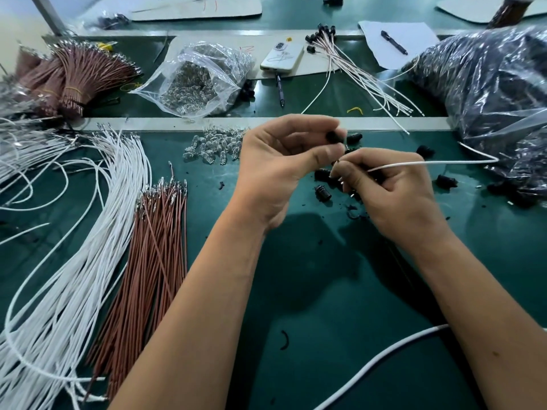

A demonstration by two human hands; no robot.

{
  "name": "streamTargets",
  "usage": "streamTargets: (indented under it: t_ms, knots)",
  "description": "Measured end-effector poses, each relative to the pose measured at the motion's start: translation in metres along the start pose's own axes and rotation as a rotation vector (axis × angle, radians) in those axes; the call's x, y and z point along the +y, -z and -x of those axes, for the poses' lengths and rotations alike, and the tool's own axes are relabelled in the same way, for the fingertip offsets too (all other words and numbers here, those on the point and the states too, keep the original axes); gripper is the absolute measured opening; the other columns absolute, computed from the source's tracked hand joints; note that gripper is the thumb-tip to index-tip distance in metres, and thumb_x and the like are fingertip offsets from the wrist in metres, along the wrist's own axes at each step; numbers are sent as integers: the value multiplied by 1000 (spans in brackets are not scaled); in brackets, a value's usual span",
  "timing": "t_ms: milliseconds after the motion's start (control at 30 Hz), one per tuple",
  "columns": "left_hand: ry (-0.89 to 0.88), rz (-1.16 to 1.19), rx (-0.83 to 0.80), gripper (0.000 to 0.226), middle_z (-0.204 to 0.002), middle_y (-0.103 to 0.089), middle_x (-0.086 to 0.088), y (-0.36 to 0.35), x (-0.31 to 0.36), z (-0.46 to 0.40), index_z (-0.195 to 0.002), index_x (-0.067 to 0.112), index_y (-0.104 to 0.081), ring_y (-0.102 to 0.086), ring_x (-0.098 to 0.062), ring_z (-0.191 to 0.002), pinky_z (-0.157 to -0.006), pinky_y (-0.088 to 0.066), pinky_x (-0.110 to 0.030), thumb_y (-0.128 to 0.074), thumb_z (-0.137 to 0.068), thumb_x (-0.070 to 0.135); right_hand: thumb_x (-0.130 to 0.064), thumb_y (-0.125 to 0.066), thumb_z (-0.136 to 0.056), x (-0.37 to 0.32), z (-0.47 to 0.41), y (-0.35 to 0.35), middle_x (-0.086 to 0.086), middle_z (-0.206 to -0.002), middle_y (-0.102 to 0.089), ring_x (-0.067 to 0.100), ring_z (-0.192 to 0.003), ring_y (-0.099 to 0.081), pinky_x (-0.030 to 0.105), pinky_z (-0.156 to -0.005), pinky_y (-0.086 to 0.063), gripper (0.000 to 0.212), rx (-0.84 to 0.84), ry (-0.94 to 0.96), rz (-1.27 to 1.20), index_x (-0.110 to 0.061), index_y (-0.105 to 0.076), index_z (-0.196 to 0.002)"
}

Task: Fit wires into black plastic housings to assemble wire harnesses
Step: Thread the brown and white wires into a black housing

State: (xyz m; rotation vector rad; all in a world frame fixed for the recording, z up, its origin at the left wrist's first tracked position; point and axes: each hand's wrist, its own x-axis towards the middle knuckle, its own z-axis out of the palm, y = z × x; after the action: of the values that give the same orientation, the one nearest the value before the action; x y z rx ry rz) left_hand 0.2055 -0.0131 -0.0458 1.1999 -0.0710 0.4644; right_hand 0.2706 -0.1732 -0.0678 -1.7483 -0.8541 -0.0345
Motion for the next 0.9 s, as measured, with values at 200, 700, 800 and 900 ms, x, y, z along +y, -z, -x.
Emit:
streamTargets:
  t_ms: [200,700,800,900]
  knots:
    - [401,152,62,25,-90,-76,-11,10,-5,-2,-94,5,-74,-64,-12,-68,-71,-46,-20,-75,-69,10,-27,-67,-97,-4,-1,2,0,-59,-61,4,-47,-47,14,-49,-35,21,-113,-115,-171,-16,-78,-83]
    - [452,140,42,25,-75,-71,-5,5,-11,1,-91,8,-76,-62,-13,-65,-60,-47,-17,-78,-67,14,-24,-64,-93,-3,0,-6,-7,-57,-53,4,-50,-42,15,-50,-34,28,-85,-180,-174,0,-67,-78]
    - [422,114,35,23,-75,-72,-6,6,-13,1,-88,7,-74,-64,-15,-64,-62,-51,-19,-79,-66,10,-26,-66,-97,-5,1,-6,-5,-58,-57,4,-50,-44,15,-51,-35,29,-84,-161,-152,-3,-70,-79]
    - [424,121,24,23,-81,-73,-8,4,-13,1,-88,8,-73,-64,-16,-69,-70,-53,-23,-79,-65,10,-22,-65,-102,-6,1,-6,-4,-63,-60,3,-56,-48,17,-56,-38,25,-91,-105,-55,-9,-71,-81]
